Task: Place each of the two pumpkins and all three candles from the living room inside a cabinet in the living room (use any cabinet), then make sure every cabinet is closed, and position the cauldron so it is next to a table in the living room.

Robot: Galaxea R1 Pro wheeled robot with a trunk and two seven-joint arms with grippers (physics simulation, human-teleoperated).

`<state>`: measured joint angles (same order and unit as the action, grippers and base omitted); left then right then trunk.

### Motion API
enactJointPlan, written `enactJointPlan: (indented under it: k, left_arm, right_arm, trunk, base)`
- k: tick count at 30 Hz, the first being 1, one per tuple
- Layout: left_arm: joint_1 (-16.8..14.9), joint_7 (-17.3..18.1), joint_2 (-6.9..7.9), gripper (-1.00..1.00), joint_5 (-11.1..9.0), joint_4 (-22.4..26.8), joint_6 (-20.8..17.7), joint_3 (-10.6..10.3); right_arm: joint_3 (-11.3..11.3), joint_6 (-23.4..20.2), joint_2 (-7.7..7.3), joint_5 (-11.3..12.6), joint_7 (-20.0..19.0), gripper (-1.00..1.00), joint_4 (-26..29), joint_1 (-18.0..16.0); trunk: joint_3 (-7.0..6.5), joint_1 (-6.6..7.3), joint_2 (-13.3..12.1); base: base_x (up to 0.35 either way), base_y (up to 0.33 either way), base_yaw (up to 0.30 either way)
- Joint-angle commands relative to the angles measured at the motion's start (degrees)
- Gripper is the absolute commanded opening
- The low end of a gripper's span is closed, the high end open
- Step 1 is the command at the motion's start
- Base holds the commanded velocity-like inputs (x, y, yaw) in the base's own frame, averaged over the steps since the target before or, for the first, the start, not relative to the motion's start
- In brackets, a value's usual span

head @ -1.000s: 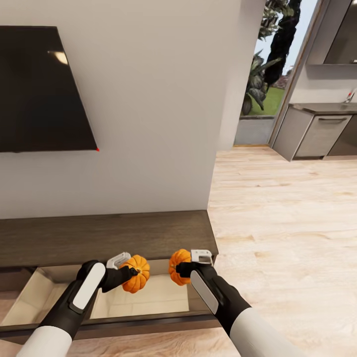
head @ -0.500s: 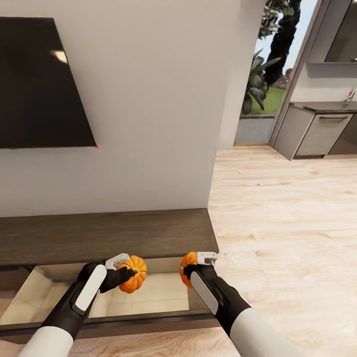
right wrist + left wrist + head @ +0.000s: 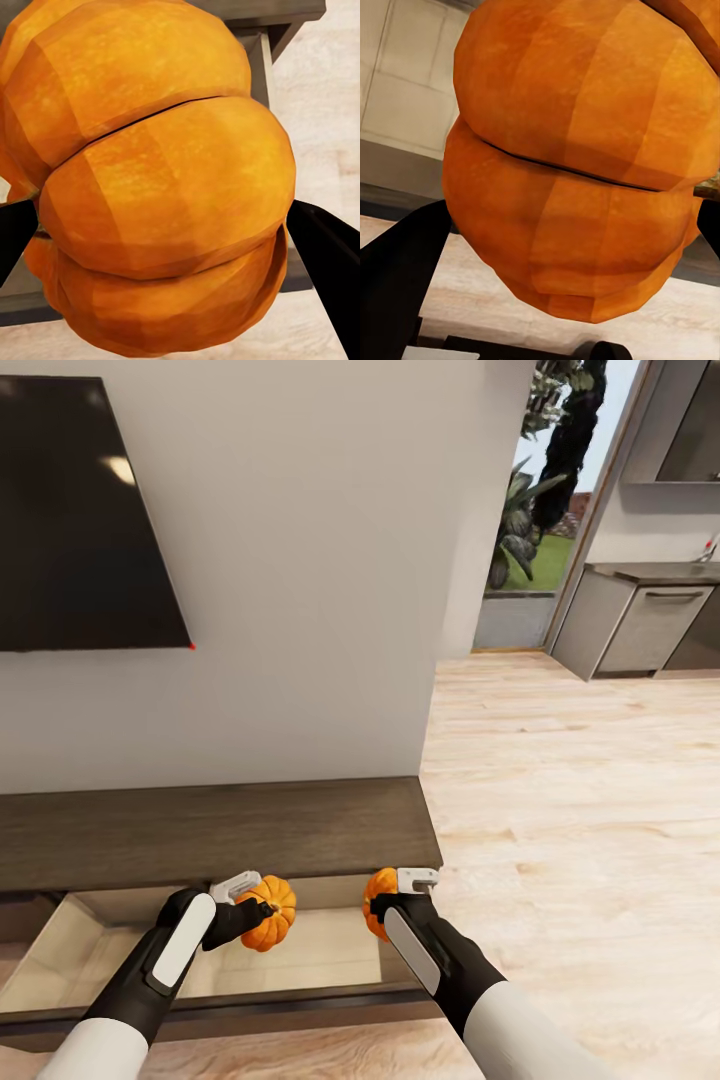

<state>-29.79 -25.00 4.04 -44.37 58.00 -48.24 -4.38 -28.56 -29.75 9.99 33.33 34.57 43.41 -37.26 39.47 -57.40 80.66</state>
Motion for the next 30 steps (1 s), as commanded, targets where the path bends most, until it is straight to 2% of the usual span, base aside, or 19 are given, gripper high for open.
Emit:
enactJointPlan:
  k: [1, 20, 25, 30]
  left_arm:
    - [-0.01, -0.13, 0.0, -1.0, 0.07, 0.01, -0.01, -0.01]
    - [-0.01, -0.01, 0.08, -1.0, 0.06, 0.01, 0.01, 0.01]
    - [-0.01, 0.04, 0.09, -1.0, 0.07, 0.01, -0.11, 0.02]
    - [-0.01, 0.04, 0.09, -1.0, 0.07, 0.01, -0.25, 0.07]
  right_arm:
    - [0.0, 0.05, 0.0, -0.02, -0.03, -1.0, 0.01, 0.0]
    - [0.0, 0.29, 0.0, 0.03, -0.2, -1.0, 0.12, 0.01]
    - [0.02, 0.38, 0.0, 0.07, -2.38, -1.0, 0.47, 0.06]
    - [0.0, 0.44, 0.0, 0.07, -2.88, -1.0, 0.65, 0.07]
  trunk:
    - [0.18, -0.23, 0.42]
    - [3.59, -4.4, 8.04]
    - [4.49, -5.5, 10.04]
    - [5.39, -6.59, 12.05]
  base:
    - [0.0, 0.0, 0.0]
    - [0.0, 0.0, 0.0]
    - [0.0, 0.0, 0.0]
    - [0.0, 0.0, 0.0]
